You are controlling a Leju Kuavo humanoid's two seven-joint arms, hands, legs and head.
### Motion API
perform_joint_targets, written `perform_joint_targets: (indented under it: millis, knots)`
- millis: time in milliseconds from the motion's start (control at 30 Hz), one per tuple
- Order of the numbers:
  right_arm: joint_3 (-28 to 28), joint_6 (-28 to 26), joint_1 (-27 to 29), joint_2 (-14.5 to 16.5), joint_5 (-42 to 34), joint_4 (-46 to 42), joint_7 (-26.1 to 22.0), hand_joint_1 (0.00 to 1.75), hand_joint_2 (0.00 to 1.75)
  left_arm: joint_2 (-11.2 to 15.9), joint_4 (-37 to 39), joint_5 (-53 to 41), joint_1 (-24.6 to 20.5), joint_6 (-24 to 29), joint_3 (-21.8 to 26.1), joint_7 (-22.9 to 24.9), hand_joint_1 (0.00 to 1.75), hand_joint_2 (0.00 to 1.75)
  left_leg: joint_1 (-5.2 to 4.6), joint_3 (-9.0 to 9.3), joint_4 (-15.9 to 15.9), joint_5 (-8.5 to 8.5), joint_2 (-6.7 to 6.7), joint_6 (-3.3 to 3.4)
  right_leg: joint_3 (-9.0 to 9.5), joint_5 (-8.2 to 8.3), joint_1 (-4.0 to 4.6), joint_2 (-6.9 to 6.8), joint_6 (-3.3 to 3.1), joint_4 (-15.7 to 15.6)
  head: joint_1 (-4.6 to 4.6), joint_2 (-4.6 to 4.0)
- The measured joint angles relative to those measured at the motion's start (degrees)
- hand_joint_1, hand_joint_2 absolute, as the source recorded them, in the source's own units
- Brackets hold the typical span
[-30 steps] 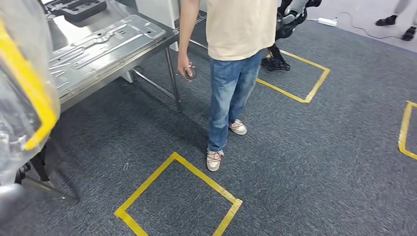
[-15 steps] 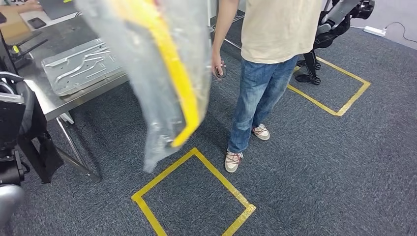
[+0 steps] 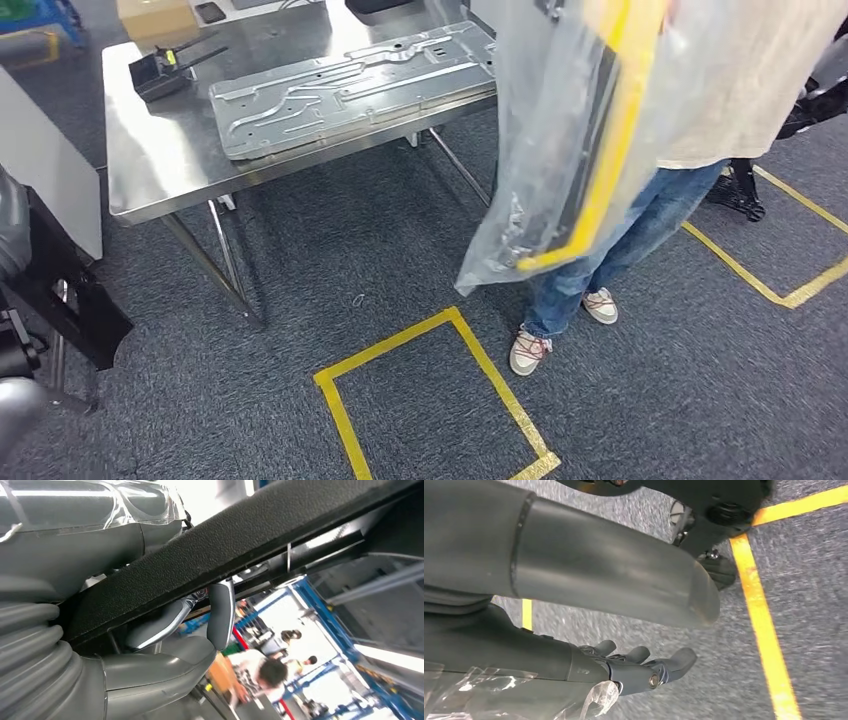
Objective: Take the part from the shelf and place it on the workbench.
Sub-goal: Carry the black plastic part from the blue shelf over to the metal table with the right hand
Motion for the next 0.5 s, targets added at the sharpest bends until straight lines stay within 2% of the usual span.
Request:
perform_joint_targets:
  millis: [33,67,100,133,167,200,267,300,333,367,400,433,500]
  knots:
    - [0.0,0.0,0.0,0.0,0.0,0.0,0.0,0.00,0.00,0.0,0.0,0.6,0.1,0.1,0.1,0.1,1.75,1.75,-0.01,-0.11,0.1,-0.08,-0.74,-0.28,0.89,0.65,-0.08,0.95,-0.11,-2.0,-0.02,0.00]
    - [0.1,-0.1,-0.2,0.0,0.0,0.0,0.0,0.00,0.00,0.0,0.0,1.2,0.1,0.1,0.3,0.2,1.75,1.75,0.03,-0.24,0.1,-0.10,-1.42,-0.60,1.26,0.66,-0.01,1.23,-0.28,-2.8,-0.04,0.00]
    - [0.1,-0.1,-0.4,0.0,0.0,0.0,0.0,0.00,0.00,0.0,0.0,1.9,0.1,0.1,0.5,0.3,1.75,1.75,0.16,-0.34,0.0,-0.07,-2.11,-0.96,1.38,0.66,0.11,0.38,-0.53,-2.9,-0.06,0.00]
    - [0.2,0.0,-0.6,0.1,0.0,0.0,0.0,0.00,0.00,0.0,0.0,2.5,0.2,0.1,0.7,0.3,1.75,1.75,0.29,-0.44,0.1,-0.14,-2.24,-1.28,1.52,0.68,0.17,-0.38,-0.84,-3.0,-0.08,0.00]
    - [0.2,0.0,-0.8,0.2,0.0,0.0,0.0,0.00,0.00,0.1,0.0,3.0,0.2,0.1,0.9,0.4,1.75,1.75,0.27,-0.72,0.7,-0.54,-1.29,-1.61,1.67,0.69,0.17,-1.17,-1.20,-3.1,-0.15,0.00]
    - [0.2,0.0,-0.9,0.3,0.0,0.0,0.0,0.00,0.00,0.2,0.0,3.5,0.1,0.1,1.0,0.3,1.75,1.75,0.19,-1.52,2.3,-1.51,0.33,-1.90,1.81,0.70,0.12,-2.00,-1.58,-3.2,-0.24,0.00]
    - [0.3,0.1,-0.7,0.3,0.0,0.0,0.0,0.00,0.00,0.3,0.0,4.4,0.1,0.1,1.1,0.1,1.75,1.75,0.02,-4.80,9.2,-4.83,4.24,-2.30,1.99,0.56,0.14,-3.43,-2.11,-3.3,-0.40,0.00]
    - [0.3,0.1,-0.6,0.3,0.0,0.0,0.0,0.00,0.00,0.3,0.0,4.8,0.1,0.1,1.2,0.0,1.75,1.75,0.13,-6.94,13.4,-6.42,5.17,-2.46,2.04,0.46,0.17,-4.13,-2.28,-3.3,-0.42,0.00]
    - [0.4,0.1,-0.5,0.3,0.1,0.0,0.1,0.00,0.00,0.3,0.0,5.3,0.3,0.2,1.2,-0.2,1.75,1.75,0.29,-8.60,16.4,-7.21,5.65,-2.61,2.09,0.34,0.18,-4.87,-2.38,-3.3,-0.41,0.00]
    - [0.4,0.1,-0.5,0.3,0.1,0.0,0.1,0.00,0.00,0.3,0.0,5.7,0.4,0.2,1.2,-0.3,1.75,1.75,0.47,-9.34,17.5,-6.99,5.96,-2.79,2.20,0.18,0.15,-5.66,-2.42,-3.3,-0.43,0.00]
    - [0.4,0.1,-0.5,0.4,0.1,0.0,0.1,0.00,0.00,0.3,0.0,6.0,0.5,0.2,1.2,-0.4,1.75,1.75,0.64,-8.82,16.1,-5.73,6.31,-2.96,2.37,0.01,0.11,-6.41,-2.37,-3.3,-0.43,0.00]
    - [0.4,0.1,-0.5,0.4,0.2,0.0,0.1,0.00,0.00,0.3,0.0,6.4,0.5,0.2,1.2,-0.5,1.75,1.75,0.76,-7.14,12.6,-3.77,6.96,-3.08,2.63,-0.20,0.08,-7.15,-2.22,-3.3,-0.44,0.00]
    - [0.5,0.1,-0.4,0.5,0.4,0.0,0.0,0.00,0.00,0.3,0.0,6.9,0.3,0.2,1.2,-0.5,1.75,1.75,0.58,-2.90,4.3,-0.28,9.84,-2.91,3.22,-0.72,0.28,-8.22,-1.64,-3.3,-0.44,0.00]
